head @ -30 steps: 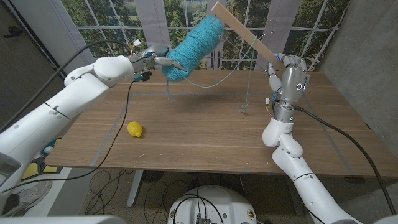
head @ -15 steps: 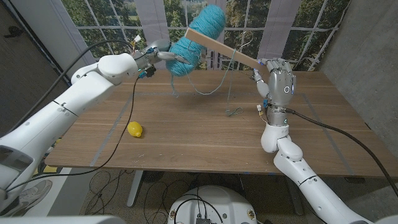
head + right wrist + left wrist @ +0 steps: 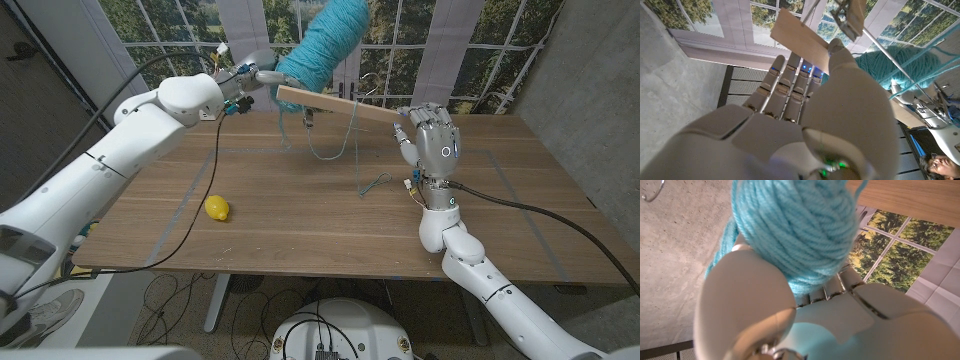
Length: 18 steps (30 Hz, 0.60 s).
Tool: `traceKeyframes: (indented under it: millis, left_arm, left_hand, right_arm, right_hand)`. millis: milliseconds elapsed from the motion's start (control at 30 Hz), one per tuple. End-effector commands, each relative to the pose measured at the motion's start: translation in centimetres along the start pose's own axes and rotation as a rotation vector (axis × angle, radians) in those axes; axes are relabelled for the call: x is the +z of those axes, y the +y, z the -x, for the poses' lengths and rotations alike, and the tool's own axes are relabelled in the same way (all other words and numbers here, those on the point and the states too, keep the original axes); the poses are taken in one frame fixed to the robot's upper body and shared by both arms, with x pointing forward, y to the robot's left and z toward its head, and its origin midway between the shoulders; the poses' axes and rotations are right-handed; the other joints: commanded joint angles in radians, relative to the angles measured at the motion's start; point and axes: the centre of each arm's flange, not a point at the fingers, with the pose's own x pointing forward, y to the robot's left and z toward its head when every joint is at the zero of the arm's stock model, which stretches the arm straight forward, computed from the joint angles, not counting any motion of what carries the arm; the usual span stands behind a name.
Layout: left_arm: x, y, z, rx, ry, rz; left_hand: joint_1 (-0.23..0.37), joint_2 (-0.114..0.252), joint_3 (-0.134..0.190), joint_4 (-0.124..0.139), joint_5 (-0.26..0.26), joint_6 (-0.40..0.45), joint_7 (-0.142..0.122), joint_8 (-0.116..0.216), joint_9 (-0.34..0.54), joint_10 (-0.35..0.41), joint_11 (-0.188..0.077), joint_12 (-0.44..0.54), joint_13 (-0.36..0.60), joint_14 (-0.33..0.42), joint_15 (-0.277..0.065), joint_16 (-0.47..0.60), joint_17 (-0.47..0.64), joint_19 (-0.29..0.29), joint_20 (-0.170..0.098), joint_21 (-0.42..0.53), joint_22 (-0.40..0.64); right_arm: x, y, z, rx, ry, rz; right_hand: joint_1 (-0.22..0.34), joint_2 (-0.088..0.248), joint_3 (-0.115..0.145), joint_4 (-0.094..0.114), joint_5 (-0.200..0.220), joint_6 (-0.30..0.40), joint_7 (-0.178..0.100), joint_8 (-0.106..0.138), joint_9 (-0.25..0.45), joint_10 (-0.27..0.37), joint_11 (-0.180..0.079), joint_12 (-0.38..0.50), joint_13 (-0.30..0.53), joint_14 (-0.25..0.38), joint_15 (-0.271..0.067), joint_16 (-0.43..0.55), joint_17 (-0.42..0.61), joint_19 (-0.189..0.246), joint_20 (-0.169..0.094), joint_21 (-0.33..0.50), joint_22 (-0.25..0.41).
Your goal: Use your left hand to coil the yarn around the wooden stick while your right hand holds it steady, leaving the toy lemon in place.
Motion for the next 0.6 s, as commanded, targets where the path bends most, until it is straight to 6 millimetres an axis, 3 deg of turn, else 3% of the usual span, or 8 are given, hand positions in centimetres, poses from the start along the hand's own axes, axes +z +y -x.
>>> traceKeyframes:
  millis: [33, 600]
  left_arm:
    - [3.0, 1.4, -0.1, -0.039, 0.039, -0.07]
    - [6.9, 2.6, -0.5, -0.098, 0.05, -0.122]
  left_hand:
    - [0.135, 0.149, 0.126, 0.115, 0.005, 0.154, -0.069, 0.005, 0.004, 0.175, -0.166, 0.003, 0.211, 0.126, -0.186, -0.002, 0.002, -0.009, 0.0, 0.011, -0.002]
    - [0.134, 0.147, 0.131, 0.111, 0.004, 0.155, -0.065, -0.002, 0.009, 0.178, -0.167, 0.0, 0.215, 0.134, -0.188, -0.006, 0.003, -0.006, 0.002, 0.034, -0.014]
  right_arm:
    - [0.0, 0.6, 0.9, 0.032, -0.03, 0.032]
    - [0.6, 1.6, 1.3, 0.052, -0.077, 0.1]
  right_hand:
    - [0.056, 0.058, -0.004, -0.001, 0.005, 0.151, -0.15, -0.001, 0.066, 0.086, -0.085, 0.003, 0.001, -0.007, -0.137, -0.003, 0.004, -0.002, -0.069, 0.005, 0.001]
    - [0.066, 0.057, -0.013, -0.003, 0.008, 0.161, -0.152, -0.004, 0.059, 0.092, -0.087, -0.006, 0.0, -0.011, -0.137, -0.006, 0.005, -0.006, -0.072, 0.013, 0.0]
